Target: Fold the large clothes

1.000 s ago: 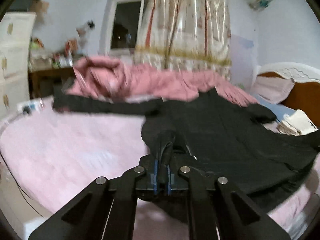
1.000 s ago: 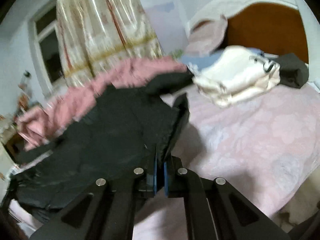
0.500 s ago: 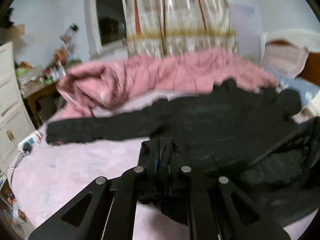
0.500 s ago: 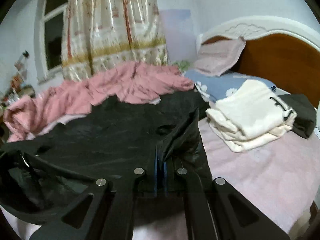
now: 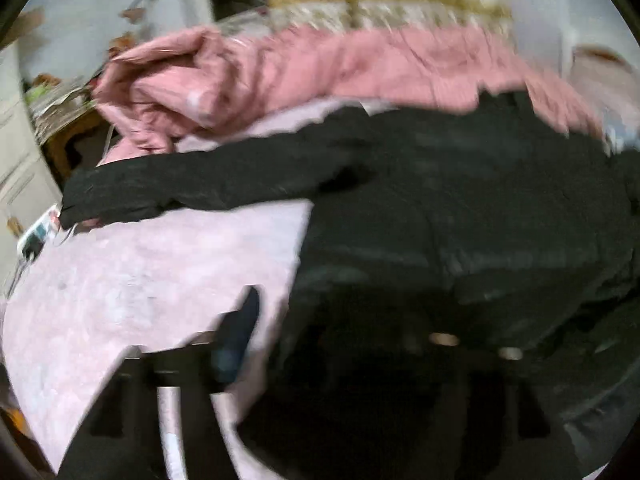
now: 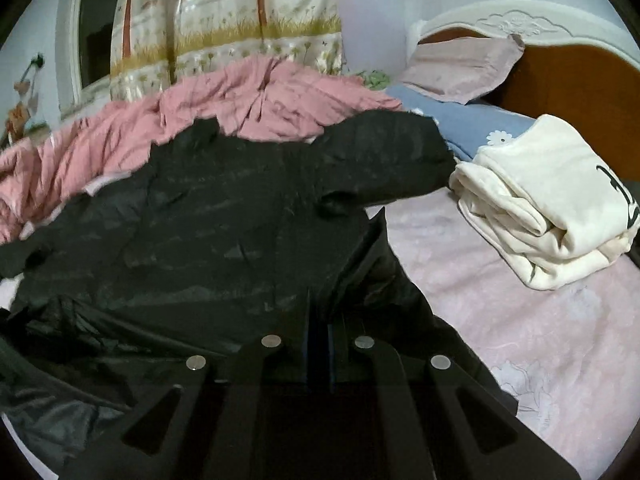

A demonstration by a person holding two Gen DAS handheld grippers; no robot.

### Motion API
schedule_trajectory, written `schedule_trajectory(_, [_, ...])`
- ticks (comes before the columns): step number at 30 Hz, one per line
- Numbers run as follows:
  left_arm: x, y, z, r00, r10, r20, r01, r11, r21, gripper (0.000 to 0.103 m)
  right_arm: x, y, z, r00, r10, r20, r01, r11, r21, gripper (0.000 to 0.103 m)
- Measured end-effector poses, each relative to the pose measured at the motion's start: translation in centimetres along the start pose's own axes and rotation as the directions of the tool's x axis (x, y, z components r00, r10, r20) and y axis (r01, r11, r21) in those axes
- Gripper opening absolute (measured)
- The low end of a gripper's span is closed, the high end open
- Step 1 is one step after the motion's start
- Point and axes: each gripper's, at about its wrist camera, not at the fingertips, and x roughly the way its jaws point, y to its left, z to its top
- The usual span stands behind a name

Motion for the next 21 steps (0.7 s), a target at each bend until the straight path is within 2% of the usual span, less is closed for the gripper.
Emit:
schedule_trajectory(1, [-0.9, 1.0, 0.0, 0.999, -0.04, 0.033, 0.041, 0.998, -0.047, 0.074, -0.5, -0.4, 0.0, 1.0, 0.012, 0.022, -0.012, 1.0, 0.025, 0.014])
schedule_trajectory(2, [-1.6, 1.8, 0.1, 0.995, -0.068, 0.066, 0.073, 0.995, -0.071, 0.076, -0.8, -0.8, 0.1, 0.999, 0.013, 0.038, -0.015, 0.999, 0.041, 0.029])
schedule_trajectory(3, [-2.6, 2.3, 0.1, 0.991, -0.08, 0.103, 0.089, 0.993, -0.078, 0.081, -1.5, -1.3, 0.1, 0.998, 0.001, 0.066, -0.005, 0.998, 0.066, 0.052])
schedule_trajectory(5, [-3.8, 2.4, 0.4, 0.992, -0.031, 0.125, 0.038, 0.998, -0.047, 0.086, -3.2, -2.5, 0.0, 0.989, -0.05, 0.138, 0.034, 0.993, 0.116, 0.086])
schedule_trajectory(8, [-6.1, 2.6, 0.1, 0.976, -0.012, 0.218, 0.015, 1.0, -0.012, 0.086, -6.8, -4.8, -0.5, 0.948, -0.222, 0.226, 0.183, 0.966, 0.184, 0.086])
schedule_trajectory(10, [-7.9, 2.7, -0.1, 0.951, -0.083, 0.298, 0.089, 0.996, -0.007, 0.092, -8.1, -6.0, -0.8, 0.943, -0.222, 0.248, 0.17, 0.961, 0.216, 0.087])
schedule_trajectory(11, [-8.8, 2.7, -0.2, 0.933, -0.123, 0.337, 0.129, 0.992, 0.007, 0.095, -8.5, -6.5, -0.8, 0.948, -0.199, 0.249, 0.141, 0.962, 0.233, 0.087])
schedule_trajectory(13, [-10.4, 1.9, -0.5, 0.9, -0.202, 0.387, 0.189, 0.979, 0.073, 0.099, -8.6, -6.9, -0.8, 0.97, -0.066, 0.234, 0.012, 0.974, 0.224, 0.087])
schedule_trajectory(14, [-10.6, 1.2, -0.6, 0.898, -0.23, 0.374, 0.204, 0.973, 0.11, 0.1, -8.0, -6.5, -0.7, 0.978, 0.07, 0.194, -0.106, 0.978, 0.181, 0.087])
schedule_trajectory(15, [-10.2, 0.1, -0.6, 0.91, -0.261, 0.323, 0.222, 0.963, 0.155, 0.1, -7.4, -5.8, -0.6, 0.975, 0.163, 0.154, -0.185, 0.972, 0.144, 0.087])
schedule_trajectory(16, [-9.4, -1.2, -0.7, 0.922, -0.304, 0.24, 0.258, 0.944, 0.204, 0.1, -6.9, -4.8, -0.7, 0.958, 0.268, 0.099, -0.277, 0.956, 0.099, 0.086])
schedule_trajectory(17, [-8.6, -2.3, -0.9, 0.923, -0.34, 0.181, 0.294, 0.925, 0.241, 0.1, -6.4, -2.9, -1.0, 0.916, 0.4, 0.025, -0.4, 0.916, 0.03, 0.08])
schedule_trajectory(18, [-7.8, -3.4, -1.4, 0.933, -0.332, 0.14, 0.286, 0.919, 0.272, 0.1, -6.5, -1.8, -1.4, 0.889, 0.458, -0.01, -0.458, 0.889, -0.02, 0.077])
schedule_trajectory(19, [-6.9, -4.5, -1.8, 0.951, -0.288, 0.108, 0.245, 0.921, 0.303, 0.1, -6.7, 0.2, -1.9, 0.879, 0.474, -0.05, -0.477, 0.874, -0.095, 0.077])
schedule_trajectory(20, [-5.9, -5.4, -2.2, 0.968, -0.235, 0.086, 0.195, 0.923, 0.332, 0.099, -6.8, 1.4, -2.2, 0.885, 0.459, -0.071, -0.465, 0.873, -0.145, 0.077])
schedule_trajectory(21, [-4.7, -5.9, -2.4, 0.979, -0.195, 0.066, 0.162, 0.927, 0.338, 0.099, -6.8, 3.1, -2.8, 0.901, 0.424, -0.094, -0.434, 0.873, -0.222, 0.077])
